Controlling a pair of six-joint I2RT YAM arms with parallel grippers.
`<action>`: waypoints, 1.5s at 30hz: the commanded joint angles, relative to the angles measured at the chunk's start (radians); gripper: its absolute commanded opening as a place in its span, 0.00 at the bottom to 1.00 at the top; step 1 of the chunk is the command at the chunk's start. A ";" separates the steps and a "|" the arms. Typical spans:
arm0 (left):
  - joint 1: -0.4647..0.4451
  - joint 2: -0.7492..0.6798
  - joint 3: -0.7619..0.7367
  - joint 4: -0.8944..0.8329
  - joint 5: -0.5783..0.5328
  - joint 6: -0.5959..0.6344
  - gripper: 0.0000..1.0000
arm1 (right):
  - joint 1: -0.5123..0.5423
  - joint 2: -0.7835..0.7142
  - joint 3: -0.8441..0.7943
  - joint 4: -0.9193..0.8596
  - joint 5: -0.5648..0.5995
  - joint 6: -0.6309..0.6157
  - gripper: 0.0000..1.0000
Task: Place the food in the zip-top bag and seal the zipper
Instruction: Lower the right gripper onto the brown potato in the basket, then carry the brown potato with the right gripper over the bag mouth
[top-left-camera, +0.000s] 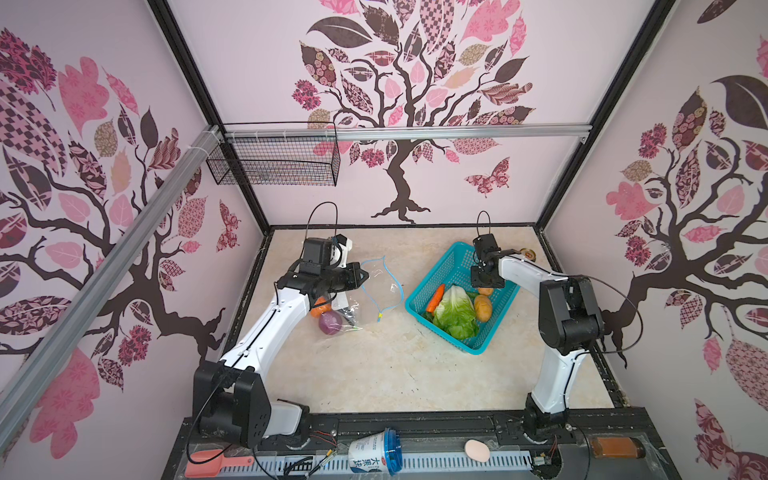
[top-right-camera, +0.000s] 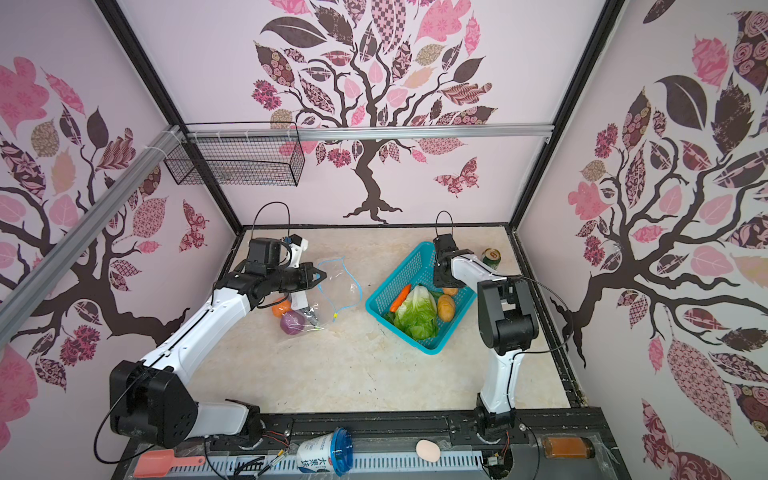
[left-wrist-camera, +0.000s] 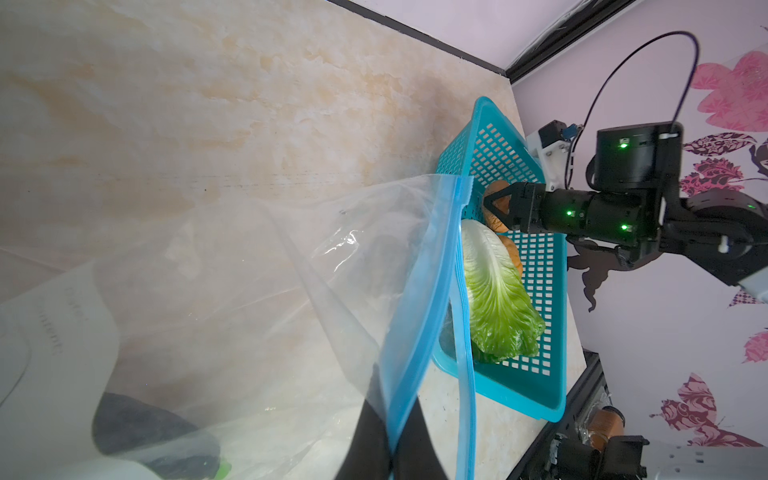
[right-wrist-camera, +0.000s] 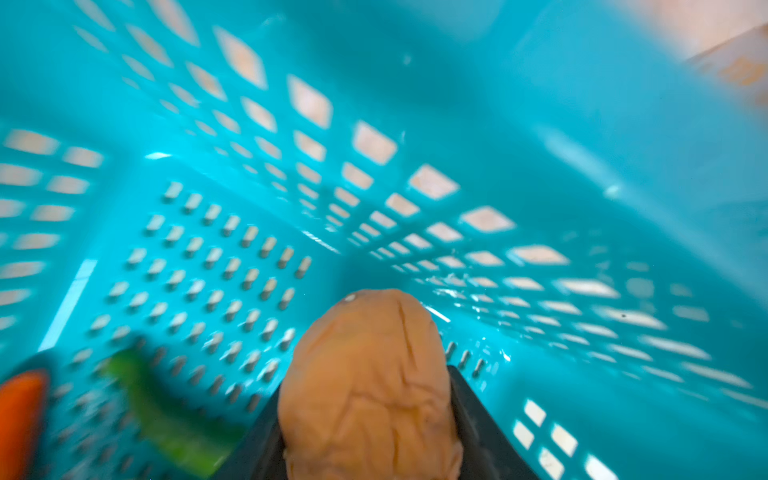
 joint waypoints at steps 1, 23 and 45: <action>-0.003 -0.023 -0.024 0.011 -0.002 -0.001 0.00 | 0.000 -0.163 -0.005 -0.007 -0.126 -0.010 0.38; -0.005 -0.040 -0.028 0.022 0.029 -0.020 0.00 | 0.407 -0.363 -0.097 0.453 -0.762 0.145 0.36; -0.009 -0.067 -0.024 0.017 0.044 -0.018 0.00 | 0.605 -0.056 0.056 0.374 -0.414 0.006 0.39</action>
